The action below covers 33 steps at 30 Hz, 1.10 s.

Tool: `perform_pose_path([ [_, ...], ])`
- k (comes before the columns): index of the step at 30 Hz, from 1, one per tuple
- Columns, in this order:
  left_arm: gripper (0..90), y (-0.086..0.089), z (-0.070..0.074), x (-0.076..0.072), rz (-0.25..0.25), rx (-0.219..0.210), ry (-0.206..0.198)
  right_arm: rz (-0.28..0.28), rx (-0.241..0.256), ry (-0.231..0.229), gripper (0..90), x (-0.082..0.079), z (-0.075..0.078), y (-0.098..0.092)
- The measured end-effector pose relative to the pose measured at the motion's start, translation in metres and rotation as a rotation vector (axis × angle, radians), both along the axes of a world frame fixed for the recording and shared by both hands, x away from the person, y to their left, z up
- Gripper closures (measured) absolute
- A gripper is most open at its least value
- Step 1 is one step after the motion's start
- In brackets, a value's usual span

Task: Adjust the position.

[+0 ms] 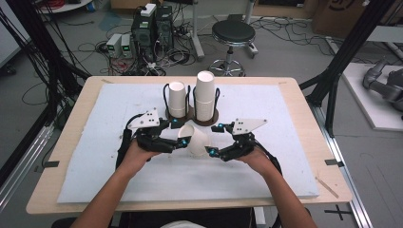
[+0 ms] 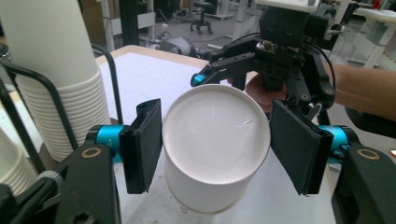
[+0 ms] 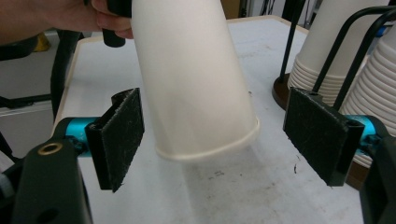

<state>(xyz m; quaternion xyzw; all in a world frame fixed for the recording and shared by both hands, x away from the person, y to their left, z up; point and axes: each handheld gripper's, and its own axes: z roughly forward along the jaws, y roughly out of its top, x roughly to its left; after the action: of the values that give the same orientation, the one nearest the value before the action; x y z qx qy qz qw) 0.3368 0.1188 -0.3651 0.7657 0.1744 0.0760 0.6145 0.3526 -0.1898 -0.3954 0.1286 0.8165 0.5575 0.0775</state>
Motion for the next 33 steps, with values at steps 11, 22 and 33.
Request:
perform_pose_path([
  [11,36.3,-0.006,-0.002,-0.002,-0.040,-0.003,-0.001,0.047,0.015,0.009,20.8,-0.001,-0.001,0.011],
  [22,36.3,-0.007,0.002,-0.002,-0.067,-0.018,-0.009,0.075,0.025,0.012,20.8,-0.002,-0.002,0.016],
  [33,36.3,-0.009,0.004,-0.001,-0.083,-0.027,-0.007,0.099,0.009,-0.017,27.8,-0.003,-0.002,0.017],
])
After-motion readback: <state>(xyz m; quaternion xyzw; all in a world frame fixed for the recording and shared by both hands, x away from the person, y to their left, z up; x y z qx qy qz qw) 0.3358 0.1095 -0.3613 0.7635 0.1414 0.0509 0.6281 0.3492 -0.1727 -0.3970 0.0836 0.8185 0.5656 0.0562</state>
